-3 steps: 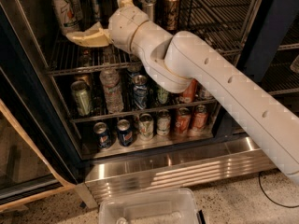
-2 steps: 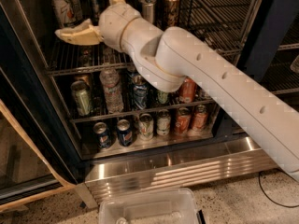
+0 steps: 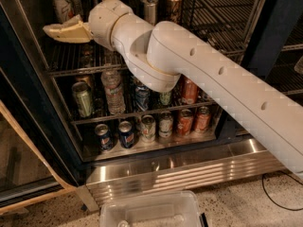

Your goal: Pick redbull can from top shelf of fridge

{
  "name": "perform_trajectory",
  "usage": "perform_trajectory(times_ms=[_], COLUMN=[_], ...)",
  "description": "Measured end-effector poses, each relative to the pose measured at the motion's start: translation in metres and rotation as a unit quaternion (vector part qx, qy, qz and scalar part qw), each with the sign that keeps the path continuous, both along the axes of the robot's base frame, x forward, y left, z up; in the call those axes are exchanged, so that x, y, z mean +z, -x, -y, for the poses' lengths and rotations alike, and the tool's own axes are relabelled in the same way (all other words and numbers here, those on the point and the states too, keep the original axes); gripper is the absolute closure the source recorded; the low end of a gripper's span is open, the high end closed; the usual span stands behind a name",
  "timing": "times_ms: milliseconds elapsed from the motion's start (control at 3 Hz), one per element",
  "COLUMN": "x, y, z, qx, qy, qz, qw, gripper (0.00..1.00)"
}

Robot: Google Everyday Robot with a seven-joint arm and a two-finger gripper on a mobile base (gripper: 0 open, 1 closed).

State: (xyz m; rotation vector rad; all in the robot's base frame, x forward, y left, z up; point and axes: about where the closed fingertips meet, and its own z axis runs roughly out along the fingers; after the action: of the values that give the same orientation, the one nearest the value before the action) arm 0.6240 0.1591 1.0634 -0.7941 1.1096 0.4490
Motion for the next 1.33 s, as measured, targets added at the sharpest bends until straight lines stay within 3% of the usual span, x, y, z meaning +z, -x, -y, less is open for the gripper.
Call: perform_trajectory(times_ms=[333,667,1000,1333], x=[0.002,0.006,0.004,0.004], y=[0.013,0.026,0.038,0.038], z=[-0.021,-0.034,-0.040,-0.040], qx=[-0.001,-0.004,-0.023,-0.023], qy=[-0.012,-0.036,-0.061,-0.061], qz=[-0.055,-0.117,-0.175,-0.175], qw=[0.9984,0.9925,0.9824,0.9824], gripper=[0.00,0.00,0.00,0.00])
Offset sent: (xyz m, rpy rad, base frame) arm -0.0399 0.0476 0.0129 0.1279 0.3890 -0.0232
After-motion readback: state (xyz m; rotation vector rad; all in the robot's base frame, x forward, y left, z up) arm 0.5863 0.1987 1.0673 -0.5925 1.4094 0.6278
